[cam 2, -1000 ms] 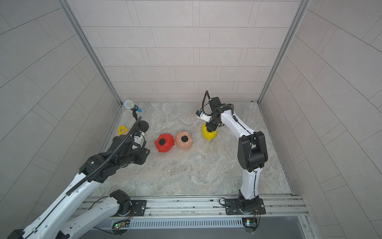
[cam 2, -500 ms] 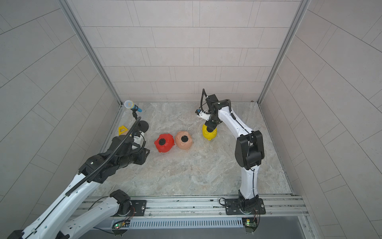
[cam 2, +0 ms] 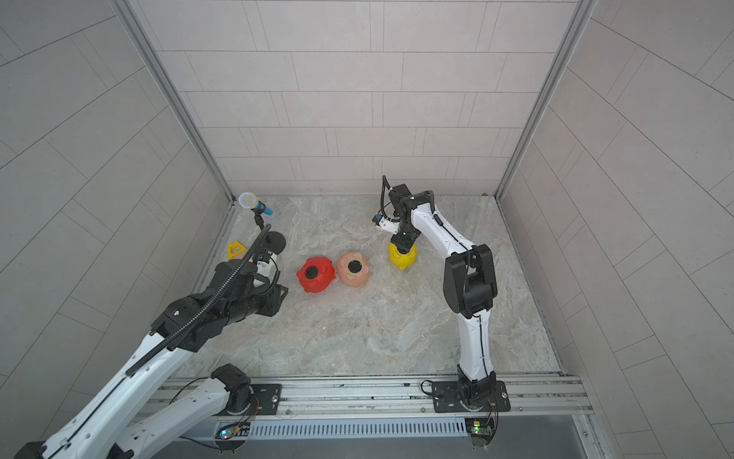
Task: Close piggy banks
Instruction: Insert the knob into the piggy bank.
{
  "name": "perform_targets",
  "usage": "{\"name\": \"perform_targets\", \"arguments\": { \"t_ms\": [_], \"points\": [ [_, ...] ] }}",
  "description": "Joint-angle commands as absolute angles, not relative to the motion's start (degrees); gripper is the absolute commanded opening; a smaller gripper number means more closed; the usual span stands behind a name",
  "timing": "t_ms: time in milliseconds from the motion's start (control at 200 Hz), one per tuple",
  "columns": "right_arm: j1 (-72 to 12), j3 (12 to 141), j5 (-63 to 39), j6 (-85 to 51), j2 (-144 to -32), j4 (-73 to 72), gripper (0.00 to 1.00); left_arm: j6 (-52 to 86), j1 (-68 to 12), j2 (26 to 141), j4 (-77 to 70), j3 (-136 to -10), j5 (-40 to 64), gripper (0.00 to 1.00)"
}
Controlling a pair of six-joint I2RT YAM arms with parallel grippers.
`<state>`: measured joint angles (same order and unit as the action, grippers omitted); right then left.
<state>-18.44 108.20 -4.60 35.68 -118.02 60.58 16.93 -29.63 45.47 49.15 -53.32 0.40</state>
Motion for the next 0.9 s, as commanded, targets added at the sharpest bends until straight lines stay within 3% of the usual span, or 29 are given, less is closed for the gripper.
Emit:
{"name": "perform_targets", "arguments": {
  "t_ms": [0,891],
  "points": [
    [-18.89,108.95,-4.29,35.68,-119.11,63.43,0.14,16.56,-29.27,44.91,48.37,-52.75,0.55,0.44],
    [-19.51,108.78,-2.73,32.78,-121.97,64.68,0.1,16.61,-29.28,44.91,48.37,-52.73,0.42,0.44]
  ]
}}
